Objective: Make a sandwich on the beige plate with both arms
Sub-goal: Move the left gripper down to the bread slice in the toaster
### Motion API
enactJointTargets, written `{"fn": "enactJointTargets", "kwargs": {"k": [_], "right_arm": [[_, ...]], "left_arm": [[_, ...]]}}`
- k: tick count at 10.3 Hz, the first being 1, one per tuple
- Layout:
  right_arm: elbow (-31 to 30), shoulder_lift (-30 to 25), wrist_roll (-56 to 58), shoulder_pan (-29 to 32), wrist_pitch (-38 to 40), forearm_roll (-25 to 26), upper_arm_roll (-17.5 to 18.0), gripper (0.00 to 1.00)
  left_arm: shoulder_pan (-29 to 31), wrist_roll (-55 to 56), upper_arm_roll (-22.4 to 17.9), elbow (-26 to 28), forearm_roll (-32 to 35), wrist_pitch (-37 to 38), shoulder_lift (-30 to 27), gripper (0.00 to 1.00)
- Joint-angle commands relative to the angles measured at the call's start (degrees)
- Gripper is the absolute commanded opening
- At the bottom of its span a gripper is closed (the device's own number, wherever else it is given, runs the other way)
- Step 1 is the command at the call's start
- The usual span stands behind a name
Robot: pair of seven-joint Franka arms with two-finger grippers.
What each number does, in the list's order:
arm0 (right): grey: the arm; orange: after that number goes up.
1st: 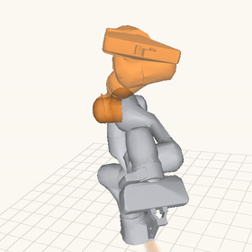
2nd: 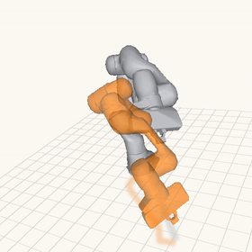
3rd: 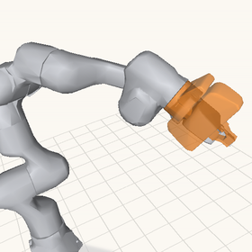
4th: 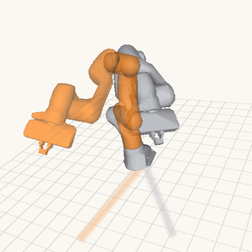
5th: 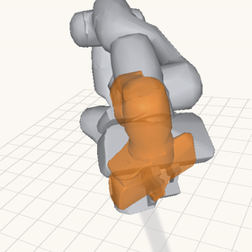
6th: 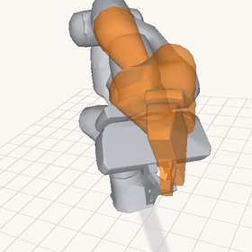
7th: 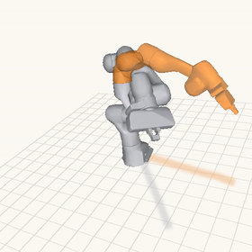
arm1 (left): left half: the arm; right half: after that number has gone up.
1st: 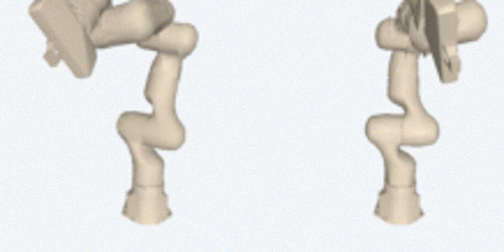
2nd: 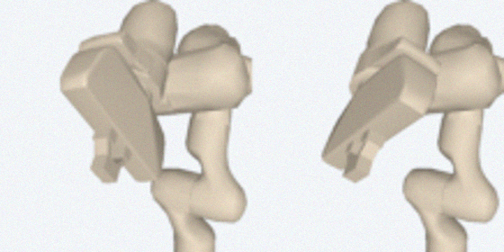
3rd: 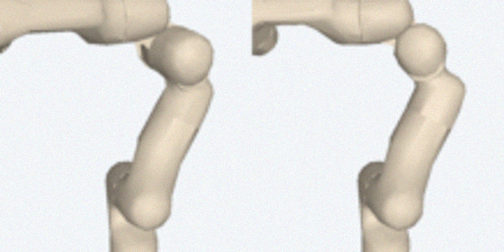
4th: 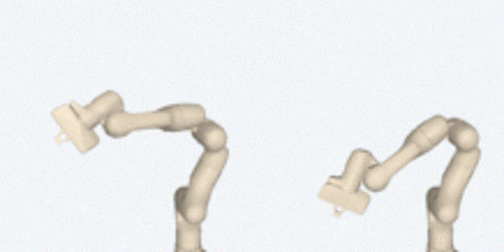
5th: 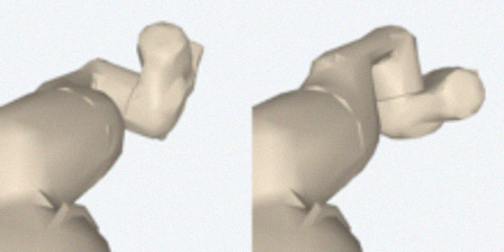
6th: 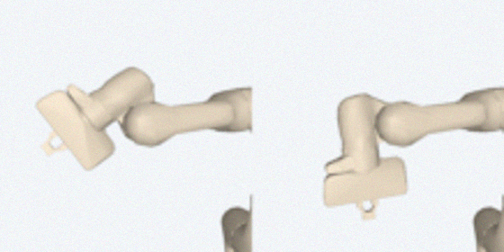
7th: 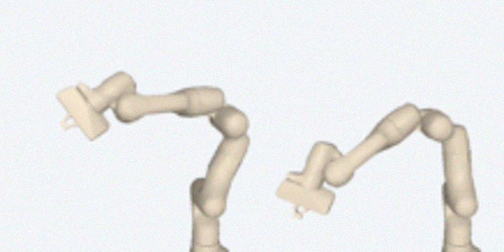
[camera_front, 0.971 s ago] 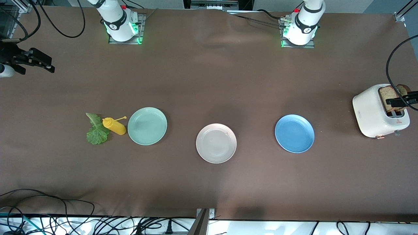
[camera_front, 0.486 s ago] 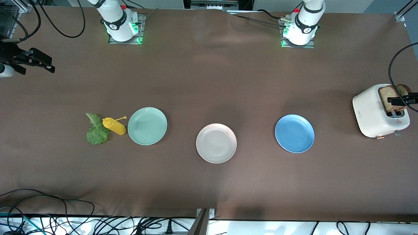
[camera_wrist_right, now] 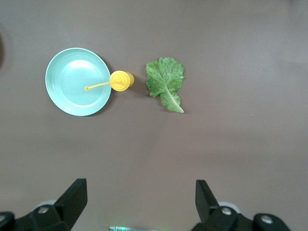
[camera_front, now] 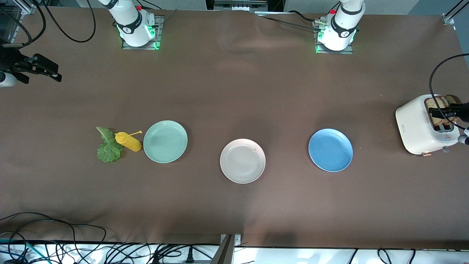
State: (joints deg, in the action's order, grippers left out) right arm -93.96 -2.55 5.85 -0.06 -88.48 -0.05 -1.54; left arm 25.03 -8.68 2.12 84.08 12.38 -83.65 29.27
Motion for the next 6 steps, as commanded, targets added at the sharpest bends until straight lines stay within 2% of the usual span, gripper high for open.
{"fn": "enactJointTargets", "kwargs": {"k": [1, 2, 4, 6], "right_arm": [[1.2, 0.4, -0.5, 0.1, 1.1, 0.4, 0.2, 1.00], [1.2, 0.4, -0.5, 0.1, 1.1, 0.4, 0.2, 1.00], [1.2, 0.4, -0.5, 0.1, 1.1, 0.5, 0.2, 1.00], [1.2, 0.4, -0.5, 0.1, 1.1, 0.5, 0.2, 1.00]], "left_arm": [[1.0, -3.3, 0.5, 0.1, 1.9, 0.9, -0.4, 0.39], [1.1, -3.4, 0.5, 0.1, 3.1, 1.0, -0.4, 0.28], [1.0, -3.4, 0.5, 0.0, 4.1, 1.1, -0.4, 0.01], [0.9, -3.5, 0.6, -1.0, 4.2, 1.6, -1.0, 0.00]]}}
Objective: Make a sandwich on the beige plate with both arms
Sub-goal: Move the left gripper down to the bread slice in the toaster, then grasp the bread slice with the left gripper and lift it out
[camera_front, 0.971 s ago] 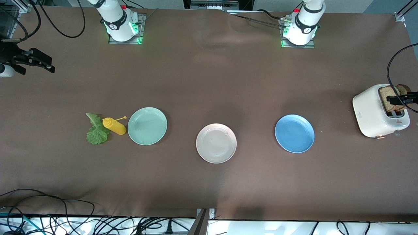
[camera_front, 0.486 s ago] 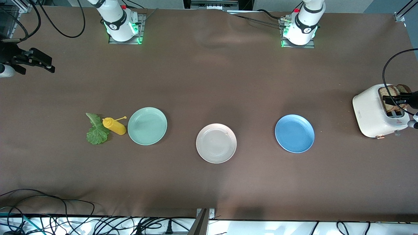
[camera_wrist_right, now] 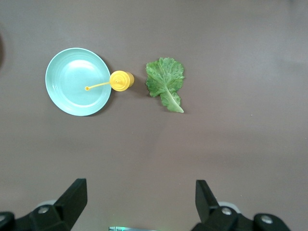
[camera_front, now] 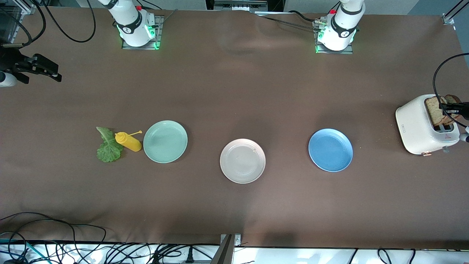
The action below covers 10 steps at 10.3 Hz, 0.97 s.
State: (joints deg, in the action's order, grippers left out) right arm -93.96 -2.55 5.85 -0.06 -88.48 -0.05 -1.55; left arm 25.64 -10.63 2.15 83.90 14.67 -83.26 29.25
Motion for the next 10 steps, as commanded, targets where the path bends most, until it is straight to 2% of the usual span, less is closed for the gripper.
{"fn": "enactJointTargets", "kwargs": {"k": [1, 6, 8, 10], "right_arm": [[1.2, 0.4, -0.5, 0.1, 1.1, 0.5, 0.2, 1.00], [1.2, 0.4, -0.5, 0.1, 1.1, 0.5, 0.2, 1.00], [1.2, 0.4, -0.5, 0.1, 1.1, 0.5, 0.2, 1.00], [1.2, 0.4, -0.5, 0.1, 1.1, 0.5, 0.2, 1.00]], "left_arm": [[0.0, -1.5, 0.7, -2.1, 1.9, 2.0, -1.2, 0.00], [-0.2, -3.0, 4.4, -3.4, 1.1, 5.7, -8.9, 0.00], [-0.2, -2.1, 8.1, -5.6, 1.0, 8.1, -9.7, 0.00], [-0.2, 7.4, 13.2, -5.6, -1.3, 9.9, -9.8, 0.00]]}}
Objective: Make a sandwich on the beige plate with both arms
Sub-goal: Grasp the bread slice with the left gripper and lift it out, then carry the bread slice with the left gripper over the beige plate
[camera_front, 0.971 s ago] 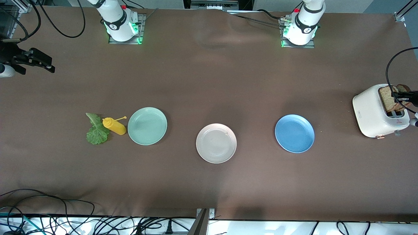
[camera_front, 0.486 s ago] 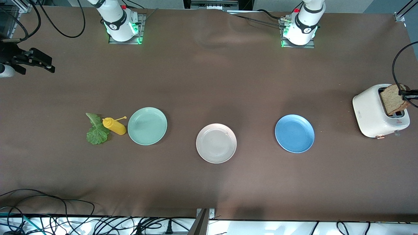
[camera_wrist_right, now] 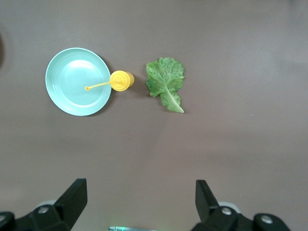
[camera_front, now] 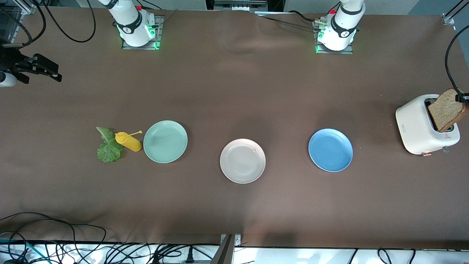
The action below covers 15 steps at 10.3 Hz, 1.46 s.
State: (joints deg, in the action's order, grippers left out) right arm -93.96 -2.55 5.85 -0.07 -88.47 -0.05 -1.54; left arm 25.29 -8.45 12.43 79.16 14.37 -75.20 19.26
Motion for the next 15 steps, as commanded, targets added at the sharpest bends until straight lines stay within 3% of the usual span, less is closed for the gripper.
{"fn": "enactJointTargets", "kwargs": {"k": [1, 4, 6, 9, 15], "right_arm": [[1.2, 0.3, -0.5, 0.2, 1.1, 0.5, 0.2, 1.00], [1.2, 0.3, -0.5, 0.2, 1.1, 0.5, 0.2, 1.00], [1.2, 0.3, -0.5, 0.2, 1.1, 0.5, 0.3, 1.00], [1.2, 0.3, -0.5, 0.2, 1.1, 0.5, 0.3, 1.00], [1.2, 0.3, -0.5, 0.2, 1.1, 0.4, 0.3, 1.00]], "left_arm": [[0.1, 11.2, 4.7, -0.8, -3.7, 2.3, 0.2, 0.00], [0.1, 25.9, 10.6, -0.7, -12.2, 3.2, 0.3, 0.00], [-0.9, 32.8, 14.1, -0.6, -13.8, 3.0, 1.0, 0.00], [-5.1, 38.8, 14.3, -0.8, -19.6, -0.2, 2.2, 0.00], [-19.0, 53.8, 14.2, -0.8, -24.0, -12.7, 4.6, 0.00]]}}
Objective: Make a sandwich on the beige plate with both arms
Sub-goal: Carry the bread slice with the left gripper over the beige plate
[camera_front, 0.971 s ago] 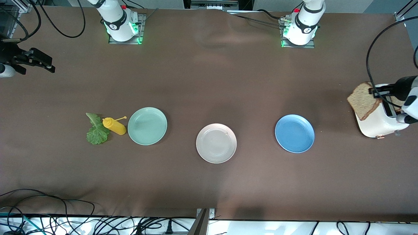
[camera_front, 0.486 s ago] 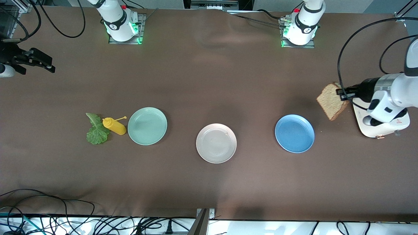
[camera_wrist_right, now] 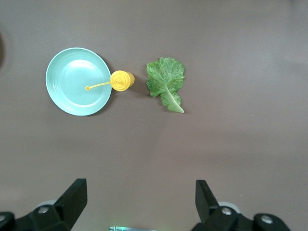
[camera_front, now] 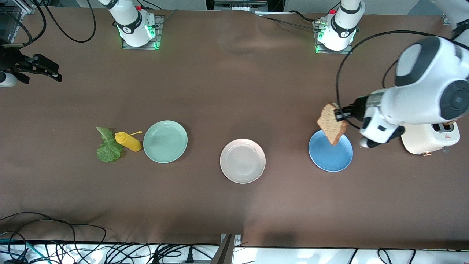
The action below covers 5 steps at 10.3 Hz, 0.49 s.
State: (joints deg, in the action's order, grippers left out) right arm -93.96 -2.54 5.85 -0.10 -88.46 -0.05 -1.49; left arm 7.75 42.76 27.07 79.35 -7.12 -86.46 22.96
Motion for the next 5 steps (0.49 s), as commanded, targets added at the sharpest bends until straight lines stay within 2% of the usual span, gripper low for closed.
{"fn": "enactJointTargets", "kwargs": {"k": [1, 5], "right_arm": [[1.2, 0.3, -0.5, 0.2, 1.1, 0.5, 0.3, 1.00], [1.2, 0.3, -0.4, 0.2, 1.1, 0.4, 0.3, 1.00]], "left_arm": [[-2.5, 4.6, -0.4, -1.0, -3.9, -3.8, 2.2, 0.00], [-8.2, 10.2, -0.4, -1.0, -4.6, -14.2, 6.9, 0.00]]}}
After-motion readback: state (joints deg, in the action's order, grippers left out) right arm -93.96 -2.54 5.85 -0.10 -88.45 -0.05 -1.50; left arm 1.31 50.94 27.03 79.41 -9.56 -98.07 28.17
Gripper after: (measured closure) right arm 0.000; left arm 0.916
